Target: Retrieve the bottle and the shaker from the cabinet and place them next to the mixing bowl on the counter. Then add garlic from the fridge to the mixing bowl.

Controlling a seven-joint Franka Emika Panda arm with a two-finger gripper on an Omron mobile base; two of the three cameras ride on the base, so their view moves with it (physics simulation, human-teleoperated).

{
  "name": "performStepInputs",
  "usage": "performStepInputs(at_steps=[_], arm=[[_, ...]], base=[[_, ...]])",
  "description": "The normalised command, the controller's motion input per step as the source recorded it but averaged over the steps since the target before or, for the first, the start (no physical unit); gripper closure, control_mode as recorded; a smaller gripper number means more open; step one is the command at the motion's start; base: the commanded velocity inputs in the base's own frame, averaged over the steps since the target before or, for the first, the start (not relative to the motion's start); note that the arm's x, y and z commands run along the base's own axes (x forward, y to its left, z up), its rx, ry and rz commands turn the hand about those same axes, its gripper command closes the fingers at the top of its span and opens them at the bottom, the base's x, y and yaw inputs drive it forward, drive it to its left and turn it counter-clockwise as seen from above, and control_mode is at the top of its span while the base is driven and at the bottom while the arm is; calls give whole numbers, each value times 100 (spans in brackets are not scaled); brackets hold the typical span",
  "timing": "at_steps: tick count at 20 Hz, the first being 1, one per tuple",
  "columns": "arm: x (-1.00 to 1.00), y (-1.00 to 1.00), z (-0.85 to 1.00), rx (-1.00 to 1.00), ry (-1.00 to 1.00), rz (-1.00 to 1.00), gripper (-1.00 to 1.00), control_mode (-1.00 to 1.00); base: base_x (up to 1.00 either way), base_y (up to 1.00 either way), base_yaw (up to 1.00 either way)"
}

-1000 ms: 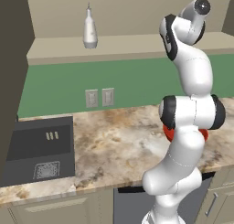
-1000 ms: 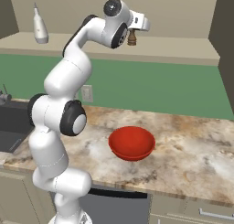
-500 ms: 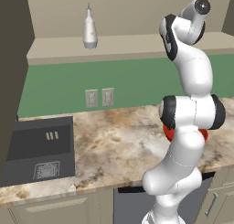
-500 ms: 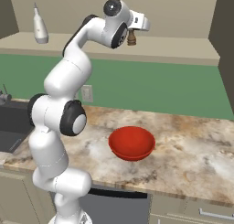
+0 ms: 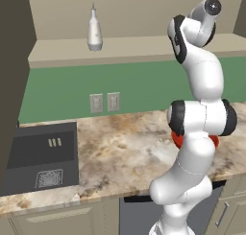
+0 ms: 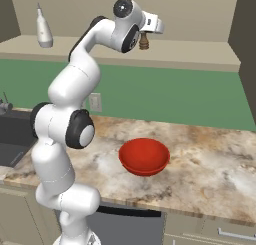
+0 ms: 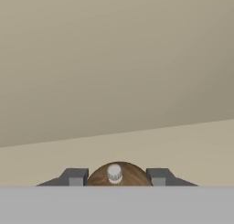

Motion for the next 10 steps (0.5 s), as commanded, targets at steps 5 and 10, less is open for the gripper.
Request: performStepInputs(at_steps=[5, 10], arm=[[-30, -18, 0, 0, -6, 1, 100, -100], [-84, -54, 0, 0, -4, 10, 100, -100]], base=[[0, 0, 0], [0, 0, 0]])
